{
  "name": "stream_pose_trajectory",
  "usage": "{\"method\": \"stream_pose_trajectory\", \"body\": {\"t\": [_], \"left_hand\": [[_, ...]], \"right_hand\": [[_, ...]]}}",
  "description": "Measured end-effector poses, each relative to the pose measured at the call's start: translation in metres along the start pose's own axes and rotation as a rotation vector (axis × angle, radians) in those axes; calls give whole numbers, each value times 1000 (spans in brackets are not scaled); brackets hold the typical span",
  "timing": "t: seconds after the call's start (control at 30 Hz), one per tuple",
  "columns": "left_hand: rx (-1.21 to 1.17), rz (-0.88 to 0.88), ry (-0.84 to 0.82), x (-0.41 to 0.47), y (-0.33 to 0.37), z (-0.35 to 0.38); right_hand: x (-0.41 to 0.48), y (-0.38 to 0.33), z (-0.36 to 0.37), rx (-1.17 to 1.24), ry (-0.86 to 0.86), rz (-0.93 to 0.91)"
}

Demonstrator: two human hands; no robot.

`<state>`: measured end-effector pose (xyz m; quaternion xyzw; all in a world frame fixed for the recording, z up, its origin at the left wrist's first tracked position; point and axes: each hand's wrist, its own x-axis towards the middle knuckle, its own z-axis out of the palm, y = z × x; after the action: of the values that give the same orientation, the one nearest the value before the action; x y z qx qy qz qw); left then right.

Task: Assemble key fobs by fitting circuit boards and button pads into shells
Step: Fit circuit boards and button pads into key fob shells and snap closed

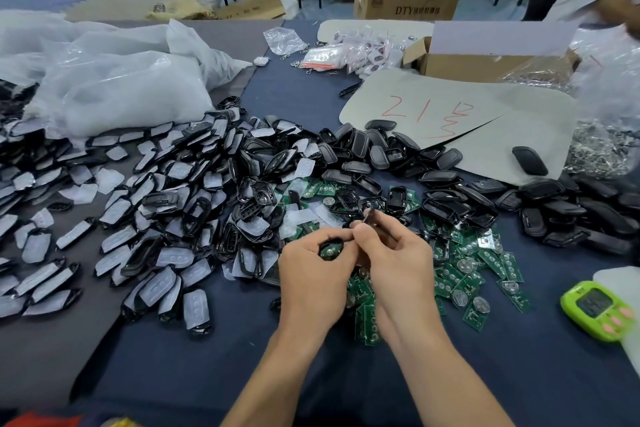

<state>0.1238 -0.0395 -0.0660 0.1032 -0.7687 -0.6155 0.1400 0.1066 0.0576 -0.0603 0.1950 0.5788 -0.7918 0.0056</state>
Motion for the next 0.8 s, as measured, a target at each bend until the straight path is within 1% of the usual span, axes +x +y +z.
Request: {"method": "stream_pose_trajectory", "body": {"t": [0.1,0.13,0.2,0.27,0.37,0.53,0.63,0.8], "left_hand": [[-179,-144,-174,1,1,-5],[-254,-208,-185,1,0,-6],[-390,-316,-149,3,0,-7],[-459,-370,-123,5,0,-7],[-461,-381,-96,7,3,-7],[-375,-359,-95,11,3,-9],[-374,-328,-86,13,3,-12],[-385,-302,-98,16,5,-16]], "right_hand": [[6,-6,-8,163,-27,101],[7,-6,-11,187,-49,125],[9,-6,-17,208,-97,163],[10,-3,-20,211,-111,194],[8,1,-21,181,-131,209],[2,4,-18,106,-220,179],[-1,1,-17,40,-262,139],[-4,-3,-17,3,-337,101]]}}
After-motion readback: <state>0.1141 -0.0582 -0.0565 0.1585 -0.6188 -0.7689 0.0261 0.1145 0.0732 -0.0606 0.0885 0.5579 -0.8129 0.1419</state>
